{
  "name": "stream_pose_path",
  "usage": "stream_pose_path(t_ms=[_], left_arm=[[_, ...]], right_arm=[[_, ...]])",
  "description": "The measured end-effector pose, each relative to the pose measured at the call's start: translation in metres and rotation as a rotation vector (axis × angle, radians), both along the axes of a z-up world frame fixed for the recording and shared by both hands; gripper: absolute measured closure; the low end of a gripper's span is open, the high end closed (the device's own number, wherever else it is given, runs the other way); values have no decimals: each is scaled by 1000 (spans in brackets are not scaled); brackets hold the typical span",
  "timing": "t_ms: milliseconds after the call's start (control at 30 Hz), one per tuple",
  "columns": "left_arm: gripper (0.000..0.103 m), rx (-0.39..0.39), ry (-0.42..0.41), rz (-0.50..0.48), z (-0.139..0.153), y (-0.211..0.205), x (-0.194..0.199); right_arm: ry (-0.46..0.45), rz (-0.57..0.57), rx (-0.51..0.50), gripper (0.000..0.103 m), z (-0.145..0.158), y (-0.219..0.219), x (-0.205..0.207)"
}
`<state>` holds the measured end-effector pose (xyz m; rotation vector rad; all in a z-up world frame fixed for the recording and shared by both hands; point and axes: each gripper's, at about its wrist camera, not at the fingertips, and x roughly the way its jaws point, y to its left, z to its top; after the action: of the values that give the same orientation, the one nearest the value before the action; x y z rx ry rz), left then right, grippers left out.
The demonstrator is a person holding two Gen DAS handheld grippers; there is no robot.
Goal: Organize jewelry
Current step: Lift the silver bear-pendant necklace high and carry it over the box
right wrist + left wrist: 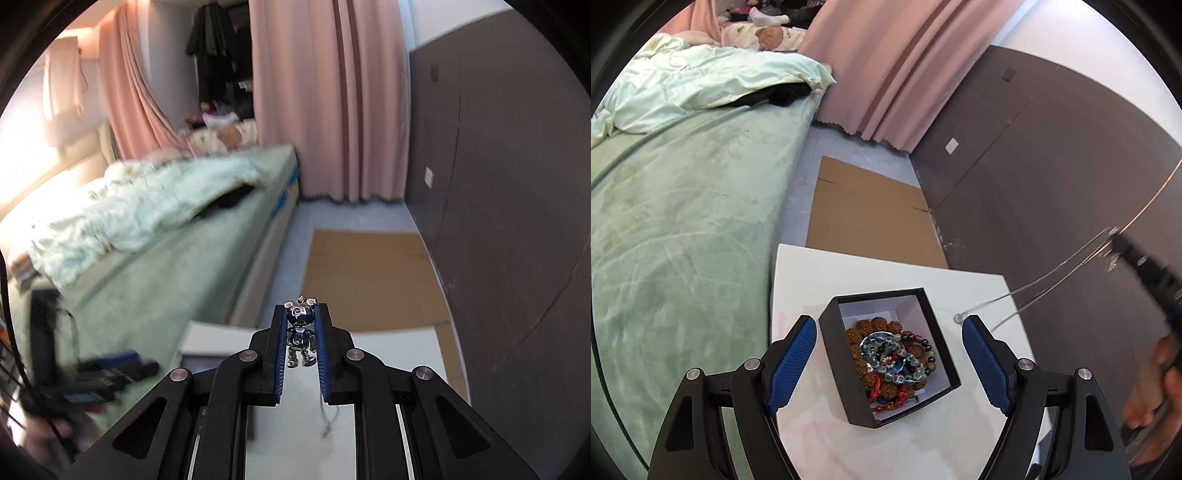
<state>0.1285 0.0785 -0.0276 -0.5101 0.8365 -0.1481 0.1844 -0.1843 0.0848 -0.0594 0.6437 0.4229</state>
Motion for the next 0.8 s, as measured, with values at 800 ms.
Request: stream_pose_path(t_ms=[800], left_arm=[[22, -72, -48, 70, 15, 34, -14]], right_arm=[[-279, 69, -63, 87, 146, 91, -45]])
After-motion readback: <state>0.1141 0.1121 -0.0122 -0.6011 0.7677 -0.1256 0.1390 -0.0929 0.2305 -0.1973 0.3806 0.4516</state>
